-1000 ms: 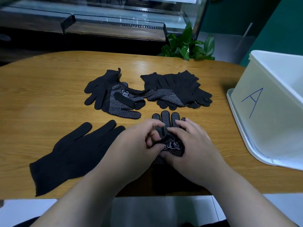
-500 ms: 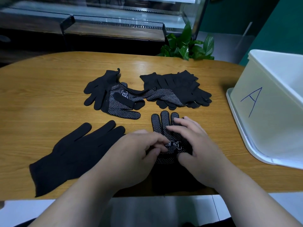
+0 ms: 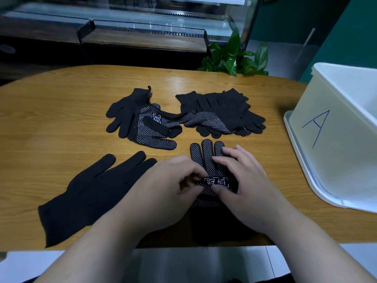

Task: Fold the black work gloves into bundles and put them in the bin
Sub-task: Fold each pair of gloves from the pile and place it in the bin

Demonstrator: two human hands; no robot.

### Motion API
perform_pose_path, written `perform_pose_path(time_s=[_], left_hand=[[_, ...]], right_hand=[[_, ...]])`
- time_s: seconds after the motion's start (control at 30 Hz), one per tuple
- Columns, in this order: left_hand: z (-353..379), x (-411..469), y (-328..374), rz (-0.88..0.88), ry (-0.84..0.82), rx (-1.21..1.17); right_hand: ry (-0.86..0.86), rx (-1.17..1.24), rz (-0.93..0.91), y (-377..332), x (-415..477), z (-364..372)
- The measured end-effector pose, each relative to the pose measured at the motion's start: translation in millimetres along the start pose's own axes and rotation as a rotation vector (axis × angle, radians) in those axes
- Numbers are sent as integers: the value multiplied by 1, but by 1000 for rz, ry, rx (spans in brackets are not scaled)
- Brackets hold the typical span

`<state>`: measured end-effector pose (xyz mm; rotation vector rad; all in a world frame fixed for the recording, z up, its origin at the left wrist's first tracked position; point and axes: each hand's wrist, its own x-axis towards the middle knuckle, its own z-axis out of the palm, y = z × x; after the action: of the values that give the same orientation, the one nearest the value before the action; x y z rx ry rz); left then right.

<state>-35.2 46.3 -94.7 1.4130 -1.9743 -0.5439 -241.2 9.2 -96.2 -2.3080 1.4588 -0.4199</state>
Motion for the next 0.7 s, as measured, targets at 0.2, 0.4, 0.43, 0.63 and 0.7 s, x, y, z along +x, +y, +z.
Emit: perform_pose_path(time_s=[0.2,0.4,0.43,0.63,0.7], left_hand=[[-5,11,0,-130,73,69],[-17,33,0,-276,59,146],[-18,39,0,-292,40,180],[-18,78,3,-419,-162,301],[-20,90,3,-455,-227,280]], right_hand=[[87,45,121,3,10,-9],[158,-117,359,11,33,-22],[149,-127,370,12,39,-24],[-6,-117,371,7,70,-33],[-79,-174,350,6,76,-36]])
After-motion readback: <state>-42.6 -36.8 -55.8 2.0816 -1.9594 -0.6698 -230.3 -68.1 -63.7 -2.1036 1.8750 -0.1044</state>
